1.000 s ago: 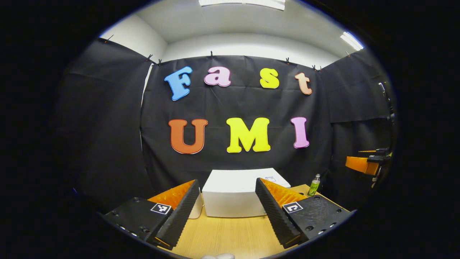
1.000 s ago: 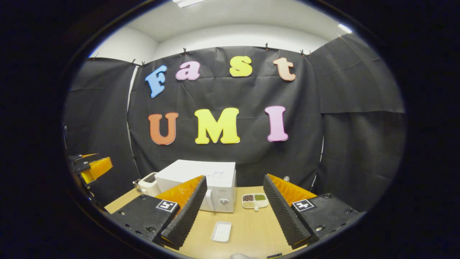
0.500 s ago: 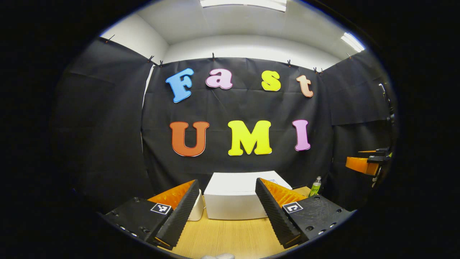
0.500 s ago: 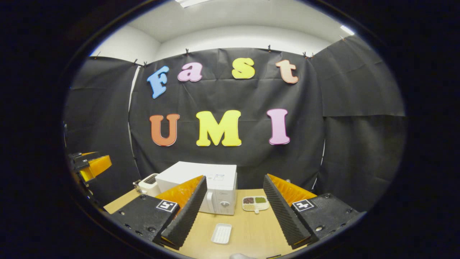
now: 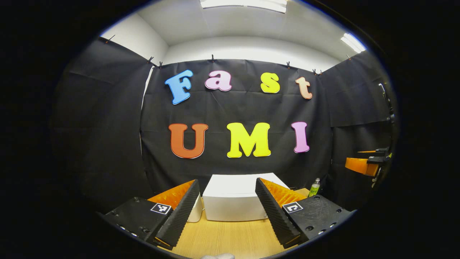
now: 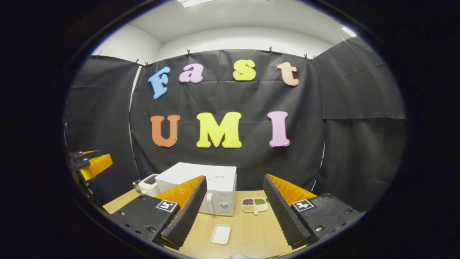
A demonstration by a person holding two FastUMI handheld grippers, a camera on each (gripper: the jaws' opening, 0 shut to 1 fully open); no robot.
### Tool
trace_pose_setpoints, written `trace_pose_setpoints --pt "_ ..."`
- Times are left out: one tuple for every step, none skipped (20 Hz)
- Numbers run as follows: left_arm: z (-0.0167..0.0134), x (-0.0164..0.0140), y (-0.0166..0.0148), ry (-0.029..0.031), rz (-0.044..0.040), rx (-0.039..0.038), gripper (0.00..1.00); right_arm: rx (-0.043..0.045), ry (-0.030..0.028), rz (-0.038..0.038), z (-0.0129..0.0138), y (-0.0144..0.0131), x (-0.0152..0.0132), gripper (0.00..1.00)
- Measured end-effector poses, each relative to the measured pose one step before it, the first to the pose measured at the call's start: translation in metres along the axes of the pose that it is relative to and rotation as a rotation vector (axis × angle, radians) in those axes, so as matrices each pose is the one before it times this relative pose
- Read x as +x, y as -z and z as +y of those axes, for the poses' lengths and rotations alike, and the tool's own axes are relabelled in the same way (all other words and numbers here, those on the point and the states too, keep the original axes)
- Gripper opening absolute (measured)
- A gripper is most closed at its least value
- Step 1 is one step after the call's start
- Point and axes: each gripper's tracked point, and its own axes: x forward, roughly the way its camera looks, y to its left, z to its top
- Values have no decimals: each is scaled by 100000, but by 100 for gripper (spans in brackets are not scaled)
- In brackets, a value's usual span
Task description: Open the microwave oven with the left hand, put the food in, and close the microwave oven.
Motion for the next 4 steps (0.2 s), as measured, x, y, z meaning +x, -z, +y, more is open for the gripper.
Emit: trace_pose_setpoints --pt "-47 -89 126 -215 -42 152 96 -105 -58 134 -31 -43 11 92" --pt "9 5 1 -14 -85 55 96 47 -113 -123 27 13 9 92" --pt "-63 -95 4 -18 137 -6 96 21 10 152 -54 -11 57 92" --pt "-116 3 90 152 343 36 89 27 -8 45 -42 -3 -35 92"
